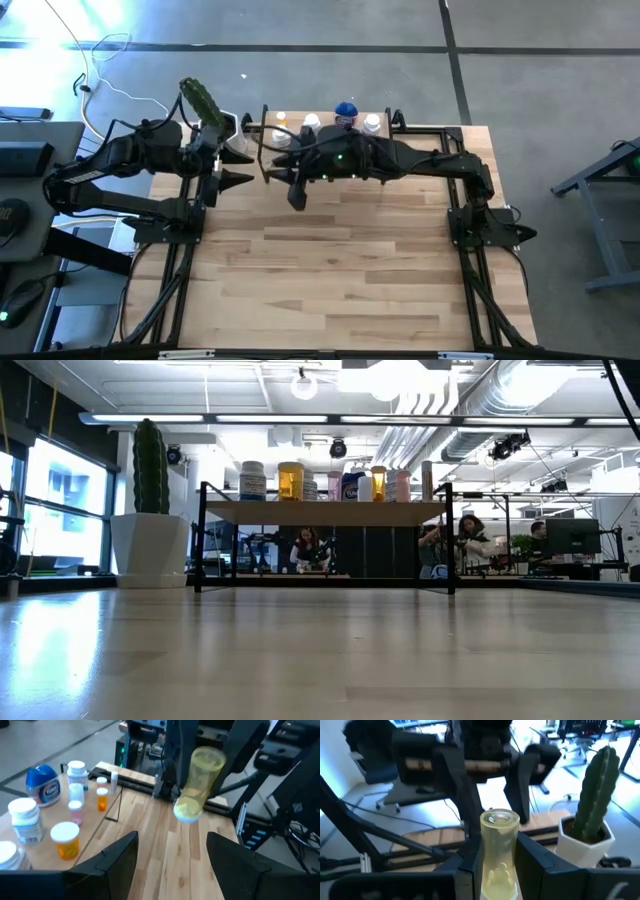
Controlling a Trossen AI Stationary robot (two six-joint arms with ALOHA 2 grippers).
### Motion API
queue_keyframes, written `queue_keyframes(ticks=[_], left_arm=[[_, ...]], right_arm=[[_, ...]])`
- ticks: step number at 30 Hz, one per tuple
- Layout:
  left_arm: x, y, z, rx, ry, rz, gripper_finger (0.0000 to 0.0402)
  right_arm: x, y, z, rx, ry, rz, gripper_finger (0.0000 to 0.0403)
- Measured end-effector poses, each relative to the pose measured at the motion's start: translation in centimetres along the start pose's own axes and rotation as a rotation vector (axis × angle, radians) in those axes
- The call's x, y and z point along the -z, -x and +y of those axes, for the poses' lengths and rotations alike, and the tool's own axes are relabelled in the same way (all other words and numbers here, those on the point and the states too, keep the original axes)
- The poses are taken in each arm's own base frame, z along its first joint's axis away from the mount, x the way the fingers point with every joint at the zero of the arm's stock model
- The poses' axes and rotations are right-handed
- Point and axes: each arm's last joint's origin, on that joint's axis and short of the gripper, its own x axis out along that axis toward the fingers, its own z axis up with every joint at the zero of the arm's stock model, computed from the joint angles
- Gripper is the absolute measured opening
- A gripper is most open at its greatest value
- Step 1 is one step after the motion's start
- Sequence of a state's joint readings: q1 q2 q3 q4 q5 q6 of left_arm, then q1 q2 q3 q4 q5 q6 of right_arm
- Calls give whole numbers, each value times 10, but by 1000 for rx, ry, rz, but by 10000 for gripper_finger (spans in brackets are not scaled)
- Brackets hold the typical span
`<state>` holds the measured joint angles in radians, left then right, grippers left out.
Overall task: Pick and place medicine bottles onto shelf by color
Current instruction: Put the yellow pill bottle on the shelf
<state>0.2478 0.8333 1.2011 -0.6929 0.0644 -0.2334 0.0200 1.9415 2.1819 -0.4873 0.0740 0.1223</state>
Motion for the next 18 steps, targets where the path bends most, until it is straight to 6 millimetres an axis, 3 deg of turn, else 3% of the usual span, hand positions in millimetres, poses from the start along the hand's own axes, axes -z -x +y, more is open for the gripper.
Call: queue_keyframes(ticks=[8,18], left_arm=[[-12,-14,-2,21,-3,-89,225],[-21,-31,-3,44,-11,-153,225]], right_arm=[[-17,5,-9,-30,-39,-104,73],[-20,5,-14,-22,-74,-121,73]])
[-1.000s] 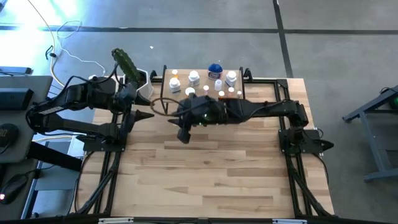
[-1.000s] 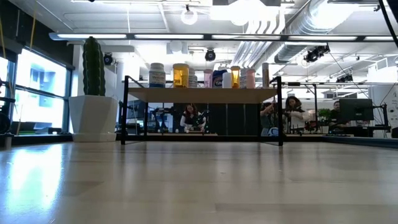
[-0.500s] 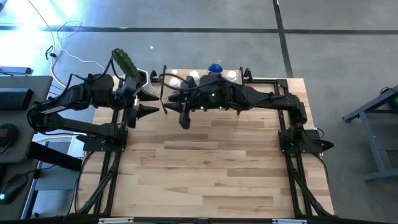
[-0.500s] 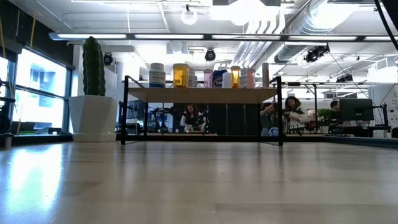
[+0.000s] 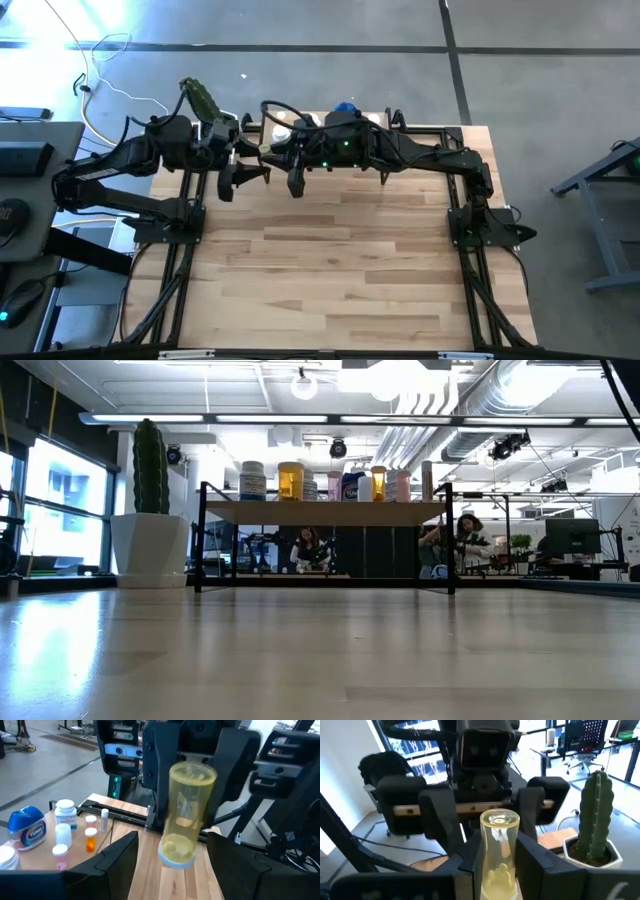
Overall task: Pick and place medicine bottles onto shelf by color
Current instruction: Put the yellow pill bottle on the shelf
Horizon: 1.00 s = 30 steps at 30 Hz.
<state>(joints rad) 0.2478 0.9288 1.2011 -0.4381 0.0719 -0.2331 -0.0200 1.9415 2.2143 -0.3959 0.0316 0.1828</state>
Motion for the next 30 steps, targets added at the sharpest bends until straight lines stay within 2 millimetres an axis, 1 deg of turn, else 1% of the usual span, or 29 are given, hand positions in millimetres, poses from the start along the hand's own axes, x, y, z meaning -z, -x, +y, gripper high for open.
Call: queue_keyframes(ticks=[6,10,12,23,30], left_arm=[[-2,-9,0,5,-26,-26,225],[-3,-10,0,5,-29,-33,224],[-3,-10,0,5,-29,-36,217],[-5,-10,0,5,-57,-49,135],[-4,-10,0,5,-57,-48,97]], right_arm=[[-2,0,0,13,-27,-27,73],[-2,0,-1,32,-27,-30,73],[-2,0,-1,32,-27,-30,73],[-2,0,-1,32,-27,-30,73],[-2,0,-1,31,-27,-30,73]])
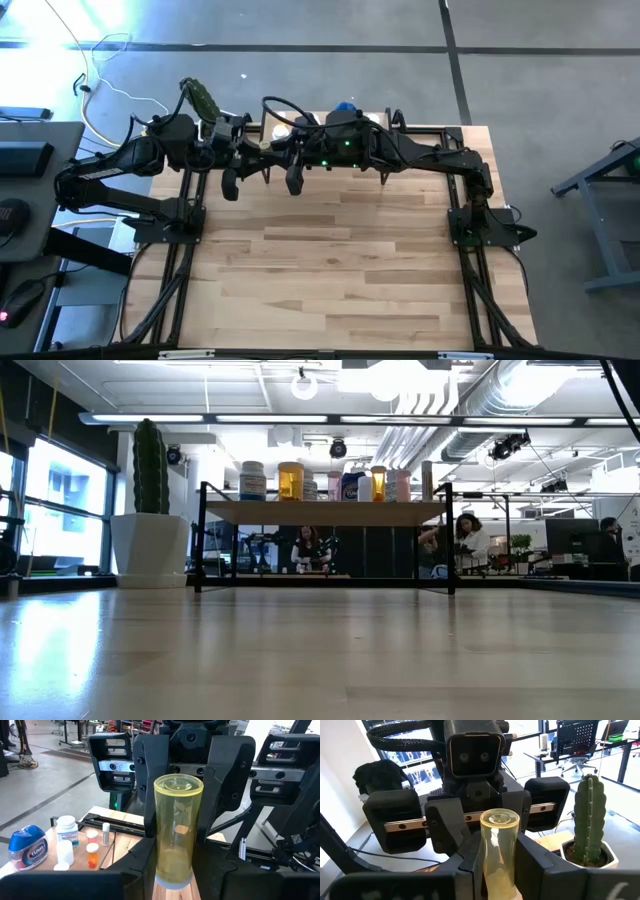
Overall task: Pick and place medicine bottles onto shelf by color
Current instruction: Put the yellow pill bottle on the shelf
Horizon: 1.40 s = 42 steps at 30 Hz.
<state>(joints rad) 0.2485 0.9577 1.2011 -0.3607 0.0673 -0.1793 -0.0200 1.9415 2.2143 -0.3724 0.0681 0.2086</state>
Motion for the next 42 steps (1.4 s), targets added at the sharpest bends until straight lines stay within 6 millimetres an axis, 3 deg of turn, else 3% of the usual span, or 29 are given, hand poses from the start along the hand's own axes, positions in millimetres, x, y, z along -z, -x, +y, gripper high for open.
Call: queue_keyframes(ticks=[17,30,42], left_arm=[[1,0,0,-2,-22,15,84],[18,2,5,-74,-70,184,84],[40,9,10,-146,-253,430,83]], right_arm=[[2,0,0,3,-14,15,78],[7,7,-3,32,-59,117,209],[13,21,-33,35,-350,329,227]])
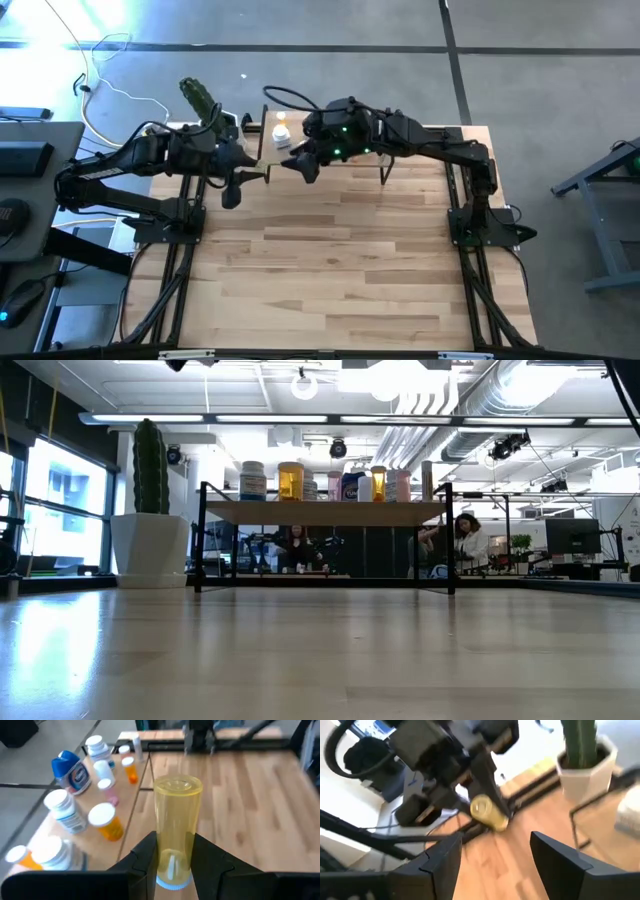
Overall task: Pick and place medicine bottles onto shelf by color
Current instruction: Put the yellow pill bottle on the shelf
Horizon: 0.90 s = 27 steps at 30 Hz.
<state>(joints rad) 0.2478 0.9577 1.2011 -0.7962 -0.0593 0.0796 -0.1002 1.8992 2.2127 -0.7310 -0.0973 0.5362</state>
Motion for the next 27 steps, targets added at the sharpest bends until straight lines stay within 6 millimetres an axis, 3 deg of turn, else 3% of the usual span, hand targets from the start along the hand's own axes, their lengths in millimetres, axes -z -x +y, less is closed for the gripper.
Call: queue_keyframes(ticks=[12,19,27], left_arm=[[3,-5,-12,-100,-399,80,83],[-2,-21,-31,-147,-651,112,83],[-10,-41,-50,-314,-842,143,83]], right_arm=[[7,3,-15,-46,-298,203,227],[7,3,-13,-74,-478,247,226],[11,2,-14,-42,-609,283,226]])
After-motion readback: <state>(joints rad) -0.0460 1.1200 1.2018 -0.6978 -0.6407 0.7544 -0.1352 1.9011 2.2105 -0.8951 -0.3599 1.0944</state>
